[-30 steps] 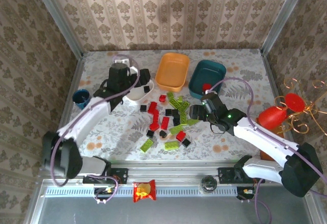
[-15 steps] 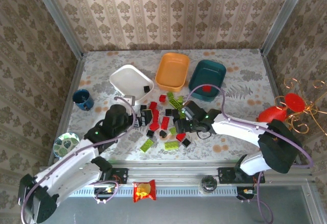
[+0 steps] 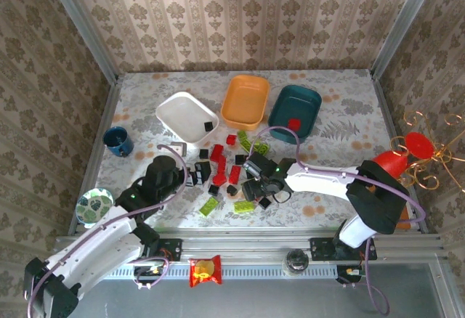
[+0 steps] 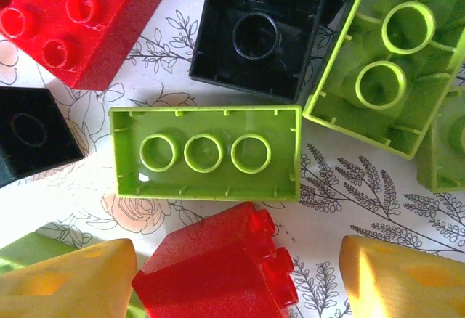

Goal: Sort the legos into containers by color
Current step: Pick up the lego from the bottom-center of the table.

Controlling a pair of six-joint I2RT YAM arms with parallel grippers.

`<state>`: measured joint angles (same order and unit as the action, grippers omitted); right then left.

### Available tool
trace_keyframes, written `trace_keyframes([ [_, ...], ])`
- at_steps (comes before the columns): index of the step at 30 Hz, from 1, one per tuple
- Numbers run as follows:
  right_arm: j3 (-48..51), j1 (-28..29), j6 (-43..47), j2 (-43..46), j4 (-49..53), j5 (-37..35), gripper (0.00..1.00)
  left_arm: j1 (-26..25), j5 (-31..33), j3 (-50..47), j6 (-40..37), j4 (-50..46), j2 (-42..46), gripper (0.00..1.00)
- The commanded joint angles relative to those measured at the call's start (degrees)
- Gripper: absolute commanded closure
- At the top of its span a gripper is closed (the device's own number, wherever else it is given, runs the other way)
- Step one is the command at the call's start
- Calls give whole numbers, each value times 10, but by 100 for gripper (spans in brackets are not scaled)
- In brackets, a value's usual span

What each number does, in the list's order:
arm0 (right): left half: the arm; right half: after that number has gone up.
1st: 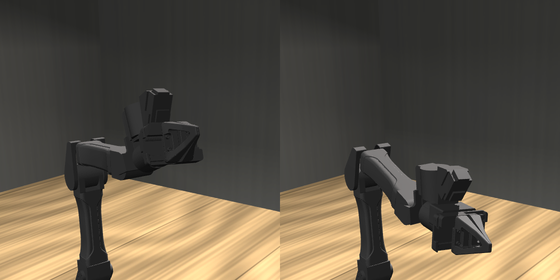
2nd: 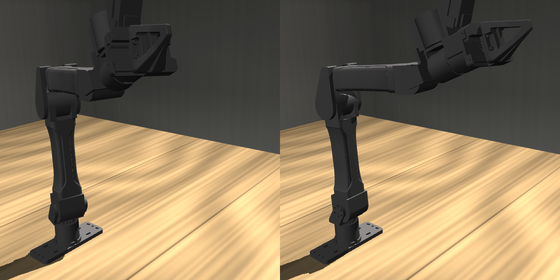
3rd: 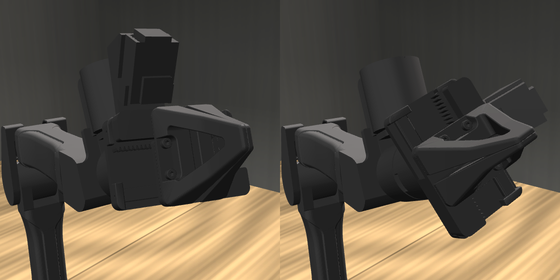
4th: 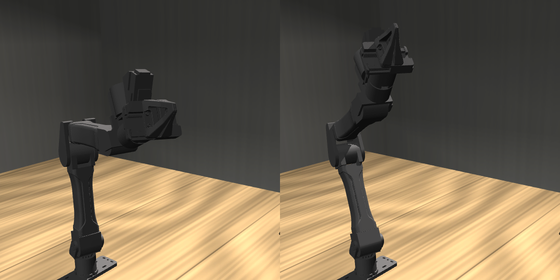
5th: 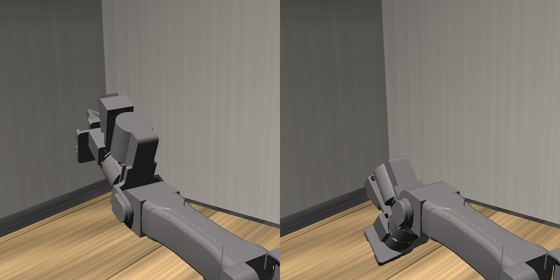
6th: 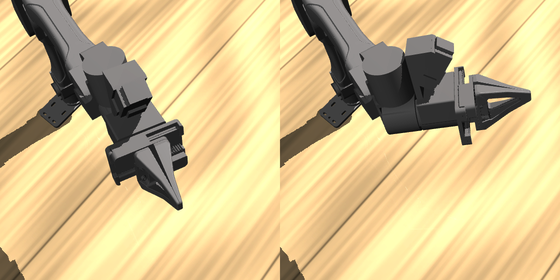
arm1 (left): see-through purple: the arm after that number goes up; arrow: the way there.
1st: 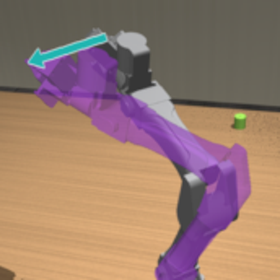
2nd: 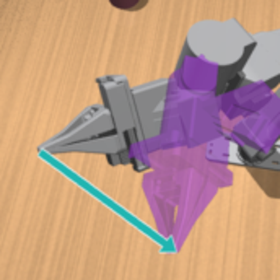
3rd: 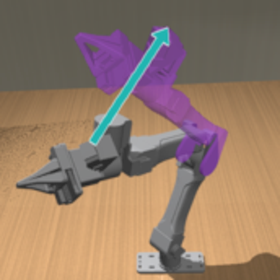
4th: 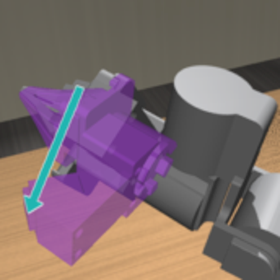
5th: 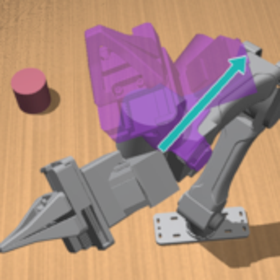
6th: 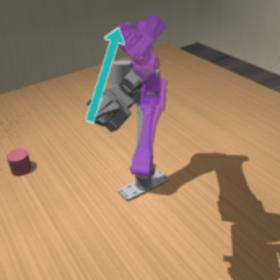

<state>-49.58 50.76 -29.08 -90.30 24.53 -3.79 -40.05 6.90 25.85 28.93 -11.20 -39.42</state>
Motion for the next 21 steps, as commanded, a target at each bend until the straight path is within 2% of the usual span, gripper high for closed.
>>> trace_keyframes([
  [1, -17, 3, 19, -12, 27, -3, 30, 3, 8, -8, 8, -2, -2, 0],
  [6, -17, 3, 31, -18, 23, 12, 37, 7, 7, -10, 10, 2, -9, 0],
  [15, -3, -7, 32, 37, 9, 26, 62, 10, 6, -9, 7, 2, -12, 0],
  [19, 0, -34, 30, 97, 13, 30, 64, 10, 11, -11, 8, 2, -12, 0],
  [21, -7, -66, 27, 138, 14, 23, 64, 11, 12, -11, 9, 3, -12, 0],
])
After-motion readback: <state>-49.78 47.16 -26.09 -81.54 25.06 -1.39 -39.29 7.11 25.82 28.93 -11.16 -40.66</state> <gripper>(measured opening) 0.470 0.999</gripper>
